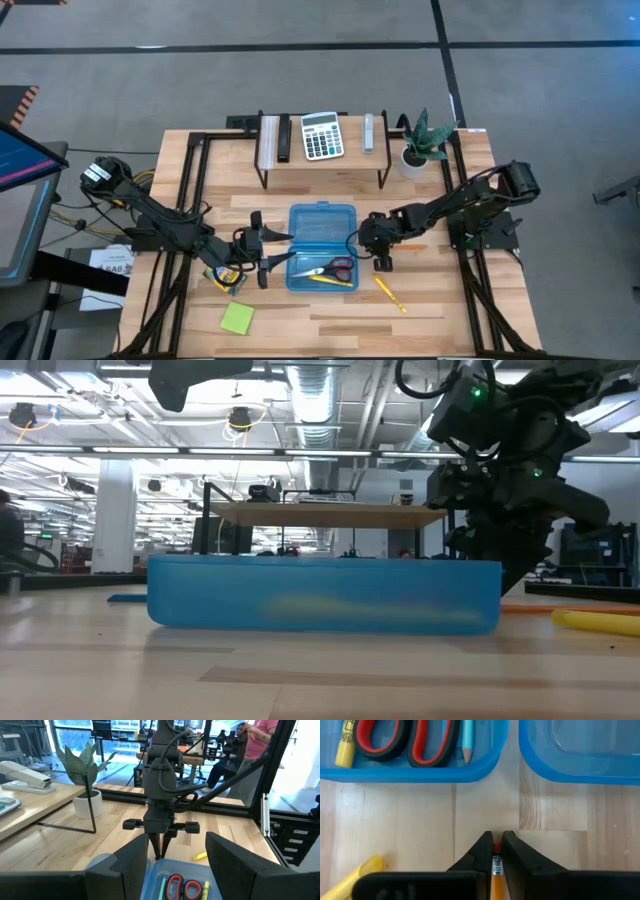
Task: Pack school essentials
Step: Put the orange pencil into the blue supply box
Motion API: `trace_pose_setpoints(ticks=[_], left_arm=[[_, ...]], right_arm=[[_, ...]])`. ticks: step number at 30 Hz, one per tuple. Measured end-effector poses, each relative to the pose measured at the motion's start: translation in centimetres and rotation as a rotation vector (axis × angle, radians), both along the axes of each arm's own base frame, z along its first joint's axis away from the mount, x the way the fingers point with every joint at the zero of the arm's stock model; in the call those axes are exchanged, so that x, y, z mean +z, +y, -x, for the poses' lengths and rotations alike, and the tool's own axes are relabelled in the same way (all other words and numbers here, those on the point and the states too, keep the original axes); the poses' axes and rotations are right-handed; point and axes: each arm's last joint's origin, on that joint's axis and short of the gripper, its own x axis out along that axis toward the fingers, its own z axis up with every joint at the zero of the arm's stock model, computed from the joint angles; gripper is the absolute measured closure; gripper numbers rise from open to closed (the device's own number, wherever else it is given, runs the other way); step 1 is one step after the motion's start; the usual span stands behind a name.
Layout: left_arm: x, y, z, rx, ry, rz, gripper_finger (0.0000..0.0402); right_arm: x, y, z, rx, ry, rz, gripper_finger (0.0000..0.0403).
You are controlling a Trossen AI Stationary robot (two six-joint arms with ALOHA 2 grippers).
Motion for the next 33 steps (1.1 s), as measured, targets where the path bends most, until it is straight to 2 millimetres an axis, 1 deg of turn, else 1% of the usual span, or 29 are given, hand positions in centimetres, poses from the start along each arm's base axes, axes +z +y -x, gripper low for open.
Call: trace_pose_setpoints(ticks=[5,8,16,18,23,33], left_arm=[[0.0,0.0,0.0,0.0,0.0,0.0,0.0214],[0.0,0.0,0.0,0.0,0.0,0.001,0.0214],[0.0,0.0,0.0,0.0,0.0,0.001,0.0214],[0.0,0.0,0.0,0.0,0.0,0.001,0.0214],[0.0,0.0,0.0,0.0,0.0,0.001,0.0214],[0.0,0.0,0.0,0.001,0.0,0.001,0.0214]], right_arm=[[0.1,-0.1,0.0,0.0,-0.006,0.0,0.0337],[0.2,-0.1,0.0,0.002,-0.008,0.0,0.0342],[0.3,-0.1,0.1,0.003,-0.008,0.001,0.0391],[0.4,-0.1,0.1,0.003,-0.008,0.001,0.0397],[0.7,-0.1,-0.2,0.003,0.004,0.002,0.0397],[2.2,0.0,-1.1,0.02,0.042,0.021,0.0401]])
